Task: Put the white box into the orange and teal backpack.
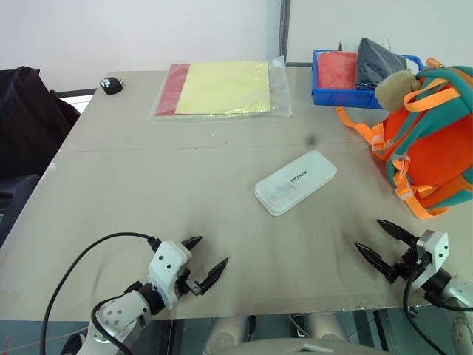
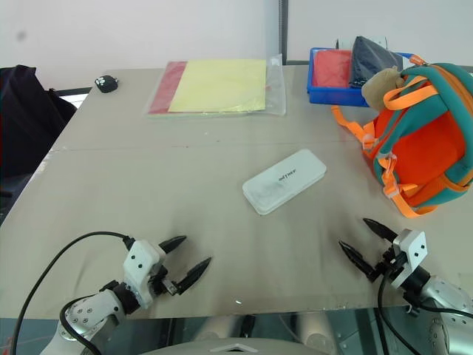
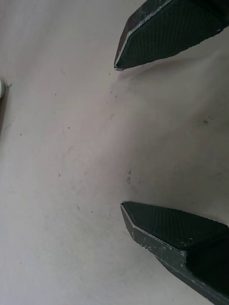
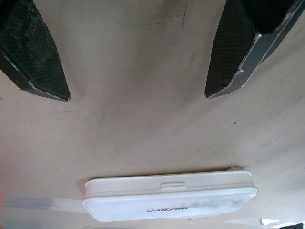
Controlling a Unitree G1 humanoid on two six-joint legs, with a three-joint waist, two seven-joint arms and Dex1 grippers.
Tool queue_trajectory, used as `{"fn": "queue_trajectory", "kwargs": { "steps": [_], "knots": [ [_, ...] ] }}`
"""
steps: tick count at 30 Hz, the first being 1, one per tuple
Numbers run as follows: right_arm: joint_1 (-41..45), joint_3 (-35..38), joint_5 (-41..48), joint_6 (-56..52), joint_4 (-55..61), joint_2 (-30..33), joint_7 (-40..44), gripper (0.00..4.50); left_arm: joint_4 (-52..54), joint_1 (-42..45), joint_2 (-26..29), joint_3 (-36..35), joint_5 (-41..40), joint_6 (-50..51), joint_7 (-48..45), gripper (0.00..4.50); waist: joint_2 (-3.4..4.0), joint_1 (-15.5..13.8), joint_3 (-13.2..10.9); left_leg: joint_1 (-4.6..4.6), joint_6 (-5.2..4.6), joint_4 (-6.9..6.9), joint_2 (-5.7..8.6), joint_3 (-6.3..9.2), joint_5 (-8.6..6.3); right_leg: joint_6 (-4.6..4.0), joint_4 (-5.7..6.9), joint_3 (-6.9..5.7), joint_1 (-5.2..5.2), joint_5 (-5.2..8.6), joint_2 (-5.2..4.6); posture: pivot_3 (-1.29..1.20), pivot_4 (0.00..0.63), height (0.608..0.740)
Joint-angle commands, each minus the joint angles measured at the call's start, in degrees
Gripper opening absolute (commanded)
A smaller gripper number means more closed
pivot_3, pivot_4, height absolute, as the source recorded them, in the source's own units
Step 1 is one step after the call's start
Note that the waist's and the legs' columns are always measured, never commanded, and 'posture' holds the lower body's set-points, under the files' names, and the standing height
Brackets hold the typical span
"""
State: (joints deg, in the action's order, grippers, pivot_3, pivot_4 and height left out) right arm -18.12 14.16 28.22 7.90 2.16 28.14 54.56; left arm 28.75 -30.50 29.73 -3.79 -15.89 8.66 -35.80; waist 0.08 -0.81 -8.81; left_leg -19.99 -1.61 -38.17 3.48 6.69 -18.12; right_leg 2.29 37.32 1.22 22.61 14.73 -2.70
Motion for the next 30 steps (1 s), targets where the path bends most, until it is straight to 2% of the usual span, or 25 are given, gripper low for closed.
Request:
{"fn": "queue_trajectory", "kwargs": {
  "steps": [1, 21, 24, 30],
  "knots": [
    [1.17, 1.05, 0.31, 1.2, 0.0, 0.48, 0.71, 4.45, 1.14, -0.56, -0.1, -0.87, -0.14, -0.74, 0.09, 4.5, 0.0, 0.0, 0.0, 0.0, 0.0, 0.0, 0.0, 0.0, 0.0, 0.0, 0.0, 0.0, 0.0, 0.0, 0.0, 0.0, 0.15, 0.74],
    [4.4, 0.84, -1.31, -0.02, -2.04, 2.42, 1.27, 4.45, 2.01, 0.01, -2.26, -2.16, -2.29, 0.43, 1.43, 4.5, 0.02, 0.01, -0.03, 0.0, 0.0, 0.0, 0.0, -0.01, 0.0, 0.0, -0.02, 0.0, 0.0, 0.0, 0.0, 0.0, 0.15, 0.74],
    [5.48, 0.26, -2.53, -0.92, -1.1, 2.44, -1.08, 4.45, 2.44, 2.1, -2.03, -3.7, -4.59, 2.52, 1.48, 4.5, 0.02, 0.01, -0.03, 0.0, 0.0, 0.0, 0.0, 0.0, 0.0, 0.0, -0.02, -0.01, 0.0, 0.0, 0.0, 0.0, 0.15, 0.74],
    [11.37, -2.11, -7.32, -5.73, 2.29, 1.92, -9.1, 4.45, 1.47, 6.64, 2.15, -4.92, -7.13, 4.81, -2.97, 4.5, 0.04, 0.19, -0.04, 0.0, 0.22, 0.0, 0.0, -0.02, 0.13, 0.0, -0.01, 0.01, 0.02, -0.01, 0.02, 0.0, 0.15, 0.74]
  ]
}}
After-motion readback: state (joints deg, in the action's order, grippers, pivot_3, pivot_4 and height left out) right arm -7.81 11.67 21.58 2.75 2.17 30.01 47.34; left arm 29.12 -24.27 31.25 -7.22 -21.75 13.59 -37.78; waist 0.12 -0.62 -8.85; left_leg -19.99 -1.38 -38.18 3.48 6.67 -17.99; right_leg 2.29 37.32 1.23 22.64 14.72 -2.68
